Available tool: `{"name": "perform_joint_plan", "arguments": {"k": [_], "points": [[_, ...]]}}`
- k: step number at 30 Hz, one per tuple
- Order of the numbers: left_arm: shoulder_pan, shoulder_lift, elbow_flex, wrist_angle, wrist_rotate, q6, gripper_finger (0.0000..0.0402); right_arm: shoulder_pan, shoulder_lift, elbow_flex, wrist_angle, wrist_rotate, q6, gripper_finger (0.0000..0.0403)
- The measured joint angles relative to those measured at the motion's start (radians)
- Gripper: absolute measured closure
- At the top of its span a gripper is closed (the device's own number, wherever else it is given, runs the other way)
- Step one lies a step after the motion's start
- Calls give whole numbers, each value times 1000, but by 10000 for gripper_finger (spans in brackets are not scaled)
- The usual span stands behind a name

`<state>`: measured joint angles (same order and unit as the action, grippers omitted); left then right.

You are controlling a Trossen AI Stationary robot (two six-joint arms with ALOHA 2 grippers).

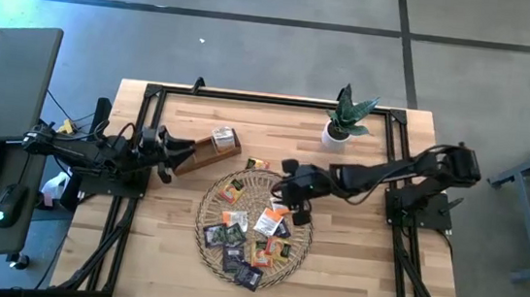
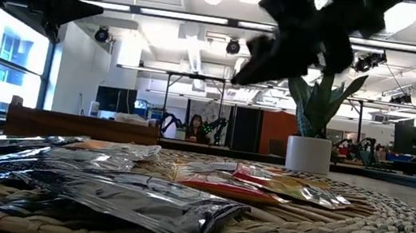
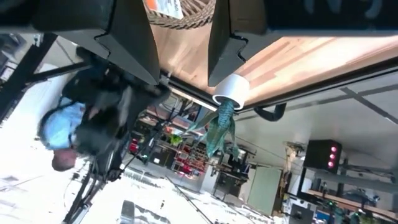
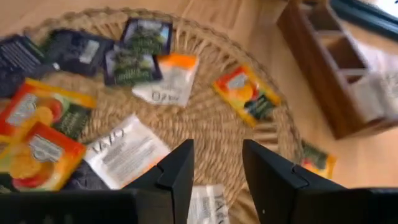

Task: Pick & Place Tea
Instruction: Put the right white tea bag into the right compartment of the wooden organizer

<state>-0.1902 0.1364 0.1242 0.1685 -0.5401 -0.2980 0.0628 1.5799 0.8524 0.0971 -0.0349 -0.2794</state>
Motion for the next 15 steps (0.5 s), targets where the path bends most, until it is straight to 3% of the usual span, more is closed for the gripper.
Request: {"name": "perform_joint_plan", "arguments": {"k": [5, 15], "points": [[0, 0, 0, 1, -33, -23, 266, -29, 67, -123, 157, 13, 14, 227], [0, 0, 0, 5, -80, -25, 266, -92, 228, -110, 192, 7, 49, 199]]}}
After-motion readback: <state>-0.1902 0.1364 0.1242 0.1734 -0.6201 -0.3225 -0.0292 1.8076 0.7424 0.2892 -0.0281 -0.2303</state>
